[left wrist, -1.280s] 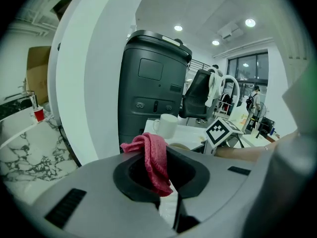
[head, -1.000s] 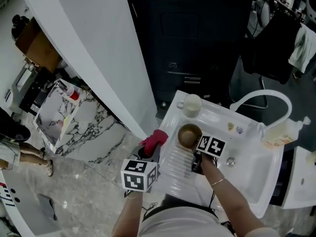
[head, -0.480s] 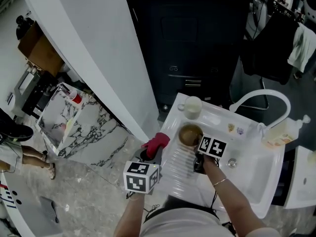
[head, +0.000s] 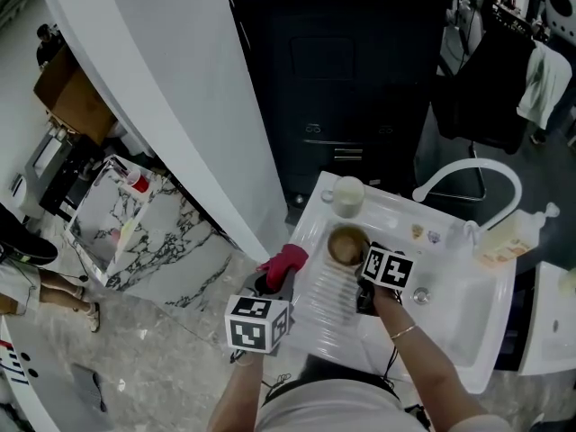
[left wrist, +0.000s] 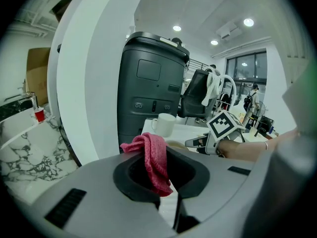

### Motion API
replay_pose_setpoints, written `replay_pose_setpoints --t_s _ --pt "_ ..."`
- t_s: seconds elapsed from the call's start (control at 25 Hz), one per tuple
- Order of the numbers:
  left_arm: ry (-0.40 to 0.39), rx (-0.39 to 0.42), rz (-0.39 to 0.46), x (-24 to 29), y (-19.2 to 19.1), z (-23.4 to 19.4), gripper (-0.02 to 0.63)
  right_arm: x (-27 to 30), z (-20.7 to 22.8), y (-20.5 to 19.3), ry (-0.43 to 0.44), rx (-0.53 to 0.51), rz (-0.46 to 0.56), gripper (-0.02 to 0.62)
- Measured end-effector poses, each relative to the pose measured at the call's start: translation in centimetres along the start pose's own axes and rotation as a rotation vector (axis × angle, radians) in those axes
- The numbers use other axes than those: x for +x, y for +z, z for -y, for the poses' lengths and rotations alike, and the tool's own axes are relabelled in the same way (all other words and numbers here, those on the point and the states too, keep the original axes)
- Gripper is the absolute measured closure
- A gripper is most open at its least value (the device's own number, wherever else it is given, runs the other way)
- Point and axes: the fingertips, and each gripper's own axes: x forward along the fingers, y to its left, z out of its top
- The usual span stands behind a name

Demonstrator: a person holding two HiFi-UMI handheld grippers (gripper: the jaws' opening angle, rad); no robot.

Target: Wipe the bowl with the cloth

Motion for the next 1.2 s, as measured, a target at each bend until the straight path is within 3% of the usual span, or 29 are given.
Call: replay_pose_setpoints --t_s 0.64,1.2 --pt "-0.014 0.039 0.034 -1.5 -0.5 1.9 0.560 -8.5 -2.2 1.1 0.040 -0.175 0.163 0.524" --pt "0.006 0.074 0.081 -3.7 -0.7 2.4 0.560 -16.9 -5.1 1.0 0.118 -0.226 0.296 0.554"
